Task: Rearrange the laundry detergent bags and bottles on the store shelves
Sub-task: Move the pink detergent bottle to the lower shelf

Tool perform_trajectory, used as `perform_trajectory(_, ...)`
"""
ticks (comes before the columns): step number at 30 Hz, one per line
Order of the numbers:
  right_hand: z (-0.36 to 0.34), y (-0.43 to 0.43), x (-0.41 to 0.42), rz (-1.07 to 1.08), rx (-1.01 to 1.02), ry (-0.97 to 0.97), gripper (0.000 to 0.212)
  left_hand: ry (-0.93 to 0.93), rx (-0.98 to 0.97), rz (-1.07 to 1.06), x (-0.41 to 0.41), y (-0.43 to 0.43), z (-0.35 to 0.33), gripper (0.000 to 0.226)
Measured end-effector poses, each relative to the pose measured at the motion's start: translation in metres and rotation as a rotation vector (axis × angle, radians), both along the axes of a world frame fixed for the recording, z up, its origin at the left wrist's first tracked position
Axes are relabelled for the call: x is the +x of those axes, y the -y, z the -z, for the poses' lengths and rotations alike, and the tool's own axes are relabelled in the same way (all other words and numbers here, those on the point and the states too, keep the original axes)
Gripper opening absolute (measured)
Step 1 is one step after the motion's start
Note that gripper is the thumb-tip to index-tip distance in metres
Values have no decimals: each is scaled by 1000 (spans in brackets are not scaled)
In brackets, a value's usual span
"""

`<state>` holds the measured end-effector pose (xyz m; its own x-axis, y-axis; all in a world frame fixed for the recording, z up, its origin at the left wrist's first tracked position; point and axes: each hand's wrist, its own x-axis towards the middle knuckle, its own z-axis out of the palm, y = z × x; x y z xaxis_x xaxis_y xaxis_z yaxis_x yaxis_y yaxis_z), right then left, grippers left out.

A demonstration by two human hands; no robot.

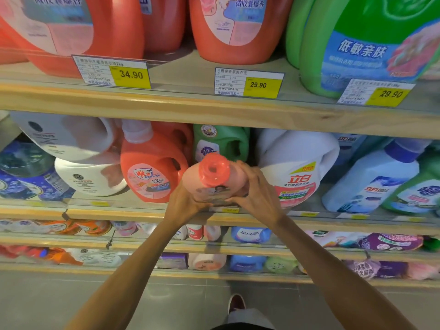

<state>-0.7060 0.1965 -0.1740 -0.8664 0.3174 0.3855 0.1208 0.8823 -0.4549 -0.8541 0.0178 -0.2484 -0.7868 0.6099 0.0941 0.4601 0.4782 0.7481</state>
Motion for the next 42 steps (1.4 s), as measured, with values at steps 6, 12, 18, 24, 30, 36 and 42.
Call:
perform_trajectory(6,-30,17,7,-37,94,-70,99,-105,109,-44,27,23,-47,84)
perform_trajectory(12,-86,43,28,-83,-38,100,116,55,204,-96,59,73,-78,94)
perform_trajectory(18,-107,80,50,-133,-209,73,125,155,385,-23,96,116,-101,93)
perform_trajectory(24,-121,113,71,-180,-525,-56,108,269,494,-23,131,154,-116,95)
perform_trajectory(30,-138,125,99,-172,-555,-22,103,328,549,-42,168,169,-131,86)
perform_trajectory(36,-143,125,125,-131,-558,-10,100,356,563,-76,194,167,-141,78)
perform_trajectory(42,-160,106,153,-102,-507,-19,102,383,582,-42,222,148,-158,74)
